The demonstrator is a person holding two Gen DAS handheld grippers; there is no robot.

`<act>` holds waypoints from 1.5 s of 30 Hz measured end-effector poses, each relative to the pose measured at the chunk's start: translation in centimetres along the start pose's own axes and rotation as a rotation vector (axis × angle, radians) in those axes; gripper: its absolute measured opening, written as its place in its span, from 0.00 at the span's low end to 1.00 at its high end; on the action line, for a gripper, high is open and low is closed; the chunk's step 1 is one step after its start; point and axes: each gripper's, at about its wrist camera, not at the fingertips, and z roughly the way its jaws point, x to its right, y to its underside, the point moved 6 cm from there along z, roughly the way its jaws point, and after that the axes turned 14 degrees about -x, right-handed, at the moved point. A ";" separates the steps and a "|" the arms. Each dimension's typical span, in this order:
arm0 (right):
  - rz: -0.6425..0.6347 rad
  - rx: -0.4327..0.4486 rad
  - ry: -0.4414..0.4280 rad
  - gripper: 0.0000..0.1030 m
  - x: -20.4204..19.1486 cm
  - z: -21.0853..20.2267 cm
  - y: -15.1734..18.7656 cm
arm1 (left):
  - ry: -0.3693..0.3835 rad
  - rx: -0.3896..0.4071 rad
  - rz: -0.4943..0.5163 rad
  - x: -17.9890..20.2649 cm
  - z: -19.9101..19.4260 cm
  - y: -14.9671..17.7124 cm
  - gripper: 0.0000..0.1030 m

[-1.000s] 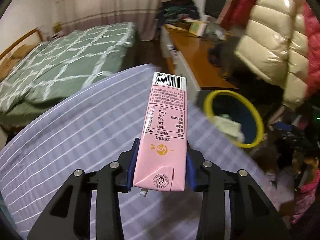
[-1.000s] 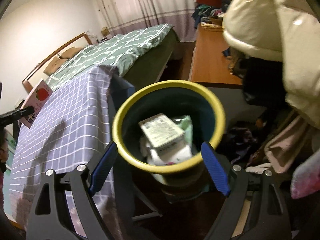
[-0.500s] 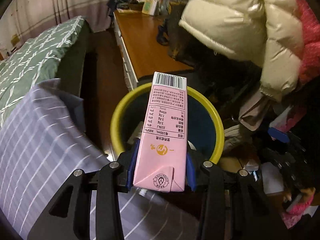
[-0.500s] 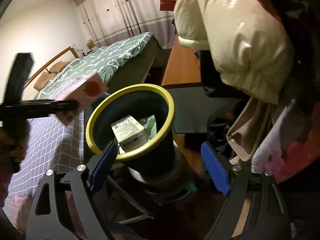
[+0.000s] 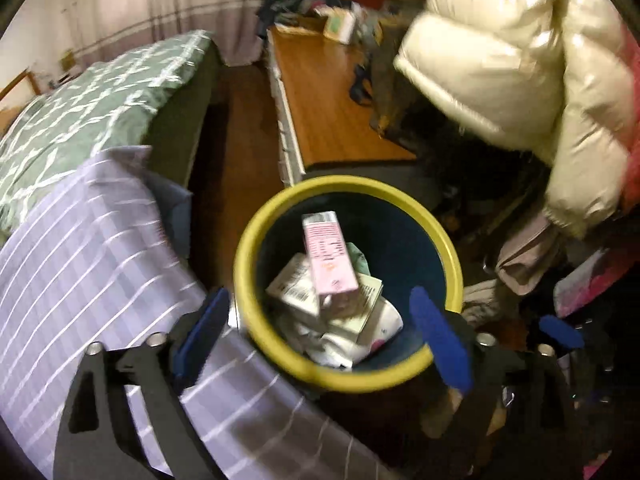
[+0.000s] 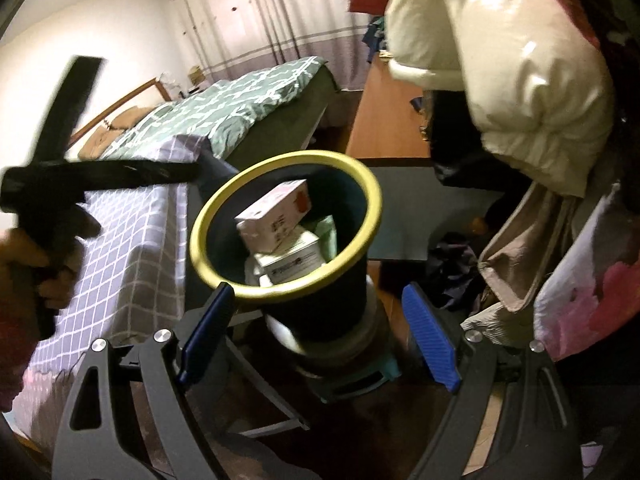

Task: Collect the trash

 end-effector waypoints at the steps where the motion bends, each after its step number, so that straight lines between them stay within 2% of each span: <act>1: -0.009 -0.003 -0.002 0.79 -0.5 0.1 0.1 | 0.005 0.023 -0.022 -0.7 -1.3 0.8 0.92; 4: -0.048 -0.012 -0.012 0.79 -2.5 0.1 0.5 | -0.003 0.102 -0.076 -3.0 -5.9 4.5 0.95; 6: -0.082 -0.012 -0.011 0.79 -3.9 -0.1 0.7 | -0.052 0.147 -0.110 -4.7 -8.9 7.6 0.95; 8: -0.115 -0.006 -0.013 0.80 -5.3 -0.5 0.9 | -0.127 0.184 -0.137 -6.1 -11.3 10.9 0.95; 10: -0.139 0.012 -0.020 0.80 -6.6 -1.1 0.9 | -0.238 0.218 -0.182 -7.9 -13.8 14.7 0.95; 12: -0.160 0.032 -0.025 0.82 -7.7 -1.8 1.0 | -0.293 0.259 -0.250 -9.5 -16.1 18.1 0.95; 16: -0.201 0.068 -0.029 0.82 -9.9 -3.5 1.0 | -0.334 0.337 -0.425 -13.0 -21.2 24.7 0.95; 19: -0.231 0.097 -0.024 0.83 -11.7 -4.9 1.2 | -0.373 0.398 -0.520 -14.4 -24.6 29.1 0.95; 24: -0.274 0.156 -0.022 0.84 -14.1 -7.6 1.9 | -0.453 0.453 -0.599 -14.7 -28.0 34.7 0.95; 33: -0.319 0.215 -0.044 0.85 -17.0 -11.2 3.9 | -0.491 0.459 -0.652 -14.1 -28.9 39.8 0.95; 45: -0.304 0.221 -0.058 0.85 -17.0 -11.5 4.6 | -0.529 0.473 -0.657 -13.2 -29.8 40.8 0.95</act>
